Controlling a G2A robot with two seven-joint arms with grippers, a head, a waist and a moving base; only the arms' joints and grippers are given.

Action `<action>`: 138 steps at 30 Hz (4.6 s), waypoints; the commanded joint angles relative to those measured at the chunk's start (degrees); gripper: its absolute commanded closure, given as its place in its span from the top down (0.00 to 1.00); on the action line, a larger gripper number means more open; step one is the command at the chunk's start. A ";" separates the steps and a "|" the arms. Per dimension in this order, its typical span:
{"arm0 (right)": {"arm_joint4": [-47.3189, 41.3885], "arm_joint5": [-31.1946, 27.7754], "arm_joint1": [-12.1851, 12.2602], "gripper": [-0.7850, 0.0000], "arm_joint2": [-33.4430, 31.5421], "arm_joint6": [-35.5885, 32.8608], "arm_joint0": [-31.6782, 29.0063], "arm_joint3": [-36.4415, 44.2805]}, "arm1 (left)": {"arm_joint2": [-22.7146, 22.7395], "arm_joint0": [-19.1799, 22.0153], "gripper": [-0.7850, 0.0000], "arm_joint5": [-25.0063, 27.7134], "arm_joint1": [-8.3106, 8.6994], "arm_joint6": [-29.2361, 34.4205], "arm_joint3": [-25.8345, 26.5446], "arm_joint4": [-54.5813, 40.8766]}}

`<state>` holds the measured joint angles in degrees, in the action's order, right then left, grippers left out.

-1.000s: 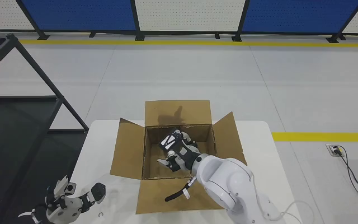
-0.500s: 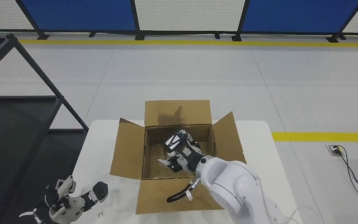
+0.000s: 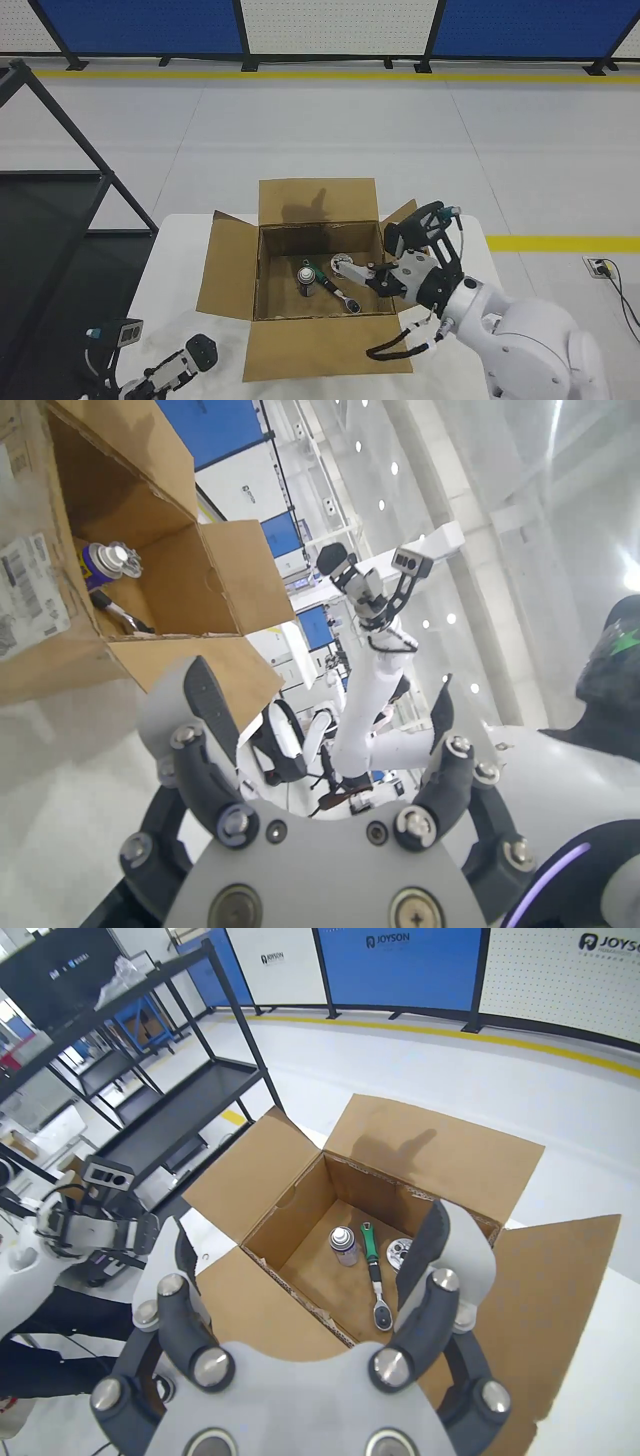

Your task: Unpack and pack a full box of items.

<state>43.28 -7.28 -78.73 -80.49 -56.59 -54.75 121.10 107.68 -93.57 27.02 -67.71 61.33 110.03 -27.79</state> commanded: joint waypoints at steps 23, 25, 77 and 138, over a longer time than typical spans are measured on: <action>-5.19 6.67 2.69 1.00 -12.42 -14.40 4.20 -10.54 | 4.29 0.46 1.00 5.02 1.02 0.99 -1.63 -2.85; -4.75 7.06 3.09 1.00 -12.33 -17.48 5.39 -13.32 | 4.29 0.46 1.00 5.02 1.02 0.99 -1.63 -2.85; -18.40 11.77 7.93 1.00 -10.68 -12.32 0.37 -13.13 | 7.33 -1.59 1.00 2.73 1.16 -3.72 -1.54 -5.28; -43.33 12.76 7.87 1.00 7.61 -11.88 9.64 -26.53 | -7.45 13.65 1.00 -19.83 3.57 -9.10 -1.38 8.03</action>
<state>-0.09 5.63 -70.75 -73.99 -68.84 -45.82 95.72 101.23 -80.51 7.66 -64.17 52.29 108.43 -20.37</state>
